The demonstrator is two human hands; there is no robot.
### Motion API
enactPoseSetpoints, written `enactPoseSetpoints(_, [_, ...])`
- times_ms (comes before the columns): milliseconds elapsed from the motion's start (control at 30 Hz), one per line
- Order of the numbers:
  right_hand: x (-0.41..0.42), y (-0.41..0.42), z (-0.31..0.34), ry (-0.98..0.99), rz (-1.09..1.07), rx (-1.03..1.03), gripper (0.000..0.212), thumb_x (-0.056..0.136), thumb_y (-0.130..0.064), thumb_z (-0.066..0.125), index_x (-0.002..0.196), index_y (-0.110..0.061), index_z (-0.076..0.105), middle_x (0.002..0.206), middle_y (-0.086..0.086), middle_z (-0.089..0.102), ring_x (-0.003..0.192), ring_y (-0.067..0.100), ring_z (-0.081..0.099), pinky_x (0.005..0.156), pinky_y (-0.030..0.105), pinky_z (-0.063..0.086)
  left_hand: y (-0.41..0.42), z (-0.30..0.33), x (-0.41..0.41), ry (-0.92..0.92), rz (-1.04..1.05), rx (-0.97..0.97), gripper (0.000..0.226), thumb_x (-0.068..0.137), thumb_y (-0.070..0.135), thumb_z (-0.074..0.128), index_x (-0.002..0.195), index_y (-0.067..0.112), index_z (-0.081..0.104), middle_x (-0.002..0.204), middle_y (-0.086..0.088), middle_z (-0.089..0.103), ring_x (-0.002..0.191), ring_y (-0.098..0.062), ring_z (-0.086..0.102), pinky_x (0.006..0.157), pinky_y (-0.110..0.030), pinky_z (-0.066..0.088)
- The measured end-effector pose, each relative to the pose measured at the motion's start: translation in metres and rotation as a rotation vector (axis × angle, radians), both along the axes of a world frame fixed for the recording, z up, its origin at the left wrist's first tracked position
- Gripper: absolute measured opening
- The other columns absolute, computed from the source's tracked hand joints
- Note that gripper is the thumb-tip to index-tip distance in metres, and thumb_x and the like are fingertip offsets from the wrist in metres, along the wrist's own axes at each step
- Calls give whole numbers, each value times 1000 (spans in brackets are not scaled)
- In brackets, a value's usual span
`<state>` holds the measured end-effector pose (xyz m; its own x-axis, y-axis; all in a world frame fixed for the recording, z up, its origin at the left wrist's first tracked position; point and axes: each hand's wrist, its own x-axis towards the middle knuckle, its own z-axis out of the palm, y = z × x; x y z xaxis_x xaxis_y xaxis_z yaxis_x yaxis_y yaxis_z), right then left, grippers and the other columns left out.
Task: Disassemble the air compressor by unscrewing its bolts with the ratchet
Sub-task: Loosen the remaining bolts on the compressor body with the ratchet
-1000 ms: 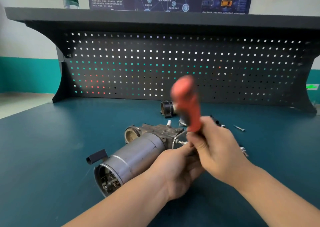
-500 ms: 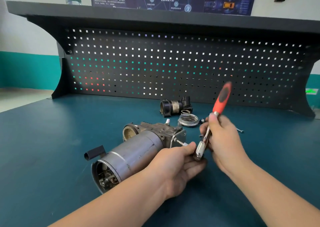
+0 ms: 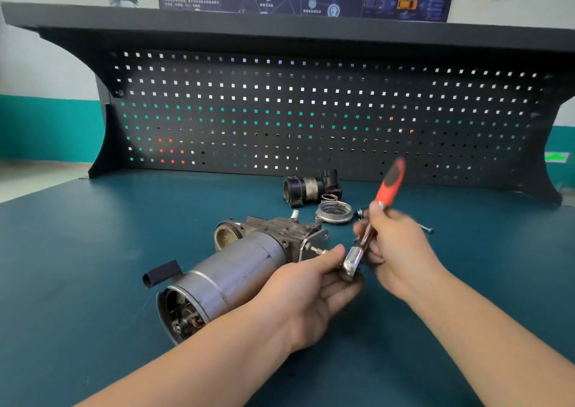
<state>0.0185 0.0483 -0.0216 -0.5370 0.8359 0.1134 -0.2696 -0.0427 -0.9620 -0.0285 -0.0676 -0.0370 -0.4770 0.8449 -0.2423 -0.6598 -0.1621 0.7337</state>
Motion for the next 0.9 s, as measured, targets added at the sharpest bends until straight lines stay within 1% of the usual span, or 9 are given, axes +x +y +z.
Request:
enactPoseSetpoints(67, [-4, 4, -8, 42, 93, -340, 30, 102, -20, 40, 75, -9, 45, 54, 4, 52, 23, 3, 23, 26, 14, 17, -1, 1, 0, 7, -20, -1, 17, 89, 10, 60, 81, -3, 67, 76, -16, 71, 66, -21, 69, 63, -29, 59])
enactPoseSetpoints(133, [-4, 3, -11, 30, 92, -306, 30, 103, -21, 39, 76, -10, 46, 54, 3, 52, 23, 3, 25, 26, 14, 19, 0, 0, 0, 15, -4, -9, 16, 89, 10, 60, 85, -4, 66, 77, -17, 71, 71, -23, 68, 64, -29, 58])
enactPoseSetpoints(267, [6, -11, -4, 100, -6, 552, 21, 101, -27, 39, 81, -23, 46, 59, -5, 54, 48, 9, 45, 49, 24, 39, 2, -2, 0, 17, 38, 3, 20, 86, 15, 65, 92, -5, 67, 81, -17, 72, 77, -25, 68, 62, -29, 60])
enactPoseSetpoints(400, [19, -25, -2, 105, -15, 1459, 9, 96, -33, 42, 94, -25, 46, 72, -7, 54, 60, 6, 50, 58, 8, 38, 0, -1, 0, 60, -2, 58, 19, 89, 19, 60, 83, 3, 70, 78, -10, 73, 66, -15, 71, 54, -21, 55])
enactPoseSetpoints(467, [18, -27, -4, 98, -47, 1581, 17, 99, -37, 37, 97, -23, 46, 73, -7, 53, 60, 7, 48, 59, 6, 36, 0, -2, -1, 43, -6, 63, 20, 92, 16, 57, 83, 4, 69, 78, -9, 73, 66, -14, 71, 54, -21, 55])
enactPoseSetpoints(567, [12, -24, -1, 112, -49, 1068, 15, 98, -28, 42, 84, -24, 43, 61, -4, 53, 51, 6, 47, 52, 18, 40, 1, -1, 0, 11, 12, 39, 16, 90, 11, 59, 91, -2, 66, 76, -14, 70, 66, -20, 69, 53, -26, 57])
enactPoseSetpoints(733, [-1, -2, -7, 6, 37, -323, 30, 103, -20, 40, 75, -9, 45, 53, 6, 51, 21, 3, 26, 25, 13, 19, 0, -2, -2, 38, 1, 4, 15, 90, 10, 59, 91, -5, 65, 80, -18, 71, 73, -24, 68, 66, -30, 59])
enactPoseSetpoints(800, [-3, -3, -16, -3, 79, -434, 33, 103, -20, 40, 72, -8, 43, 46, 4, 51, 19, 2, 22, 24, 12, 15, 0, -3, -1, 77, -5, -13, 16, 90, 9, 58, 86, -3, 67, 81, -17, 72, 68, -22, 70, 68, -29, 58])
enactPoseSetpoints(900, [-3, -6, -13, 23, -19, -79, 29, 102, -27, 39, 78, -14, 48, 53, 0, 53, 31, 6, 39, 30, 14, 27, 1, -5, -1, 76, 13, -34, 14, 90, 10, 60, 92, -3, 65, 79, -15, 71, 71, -22, 67, 64, -29, 59])
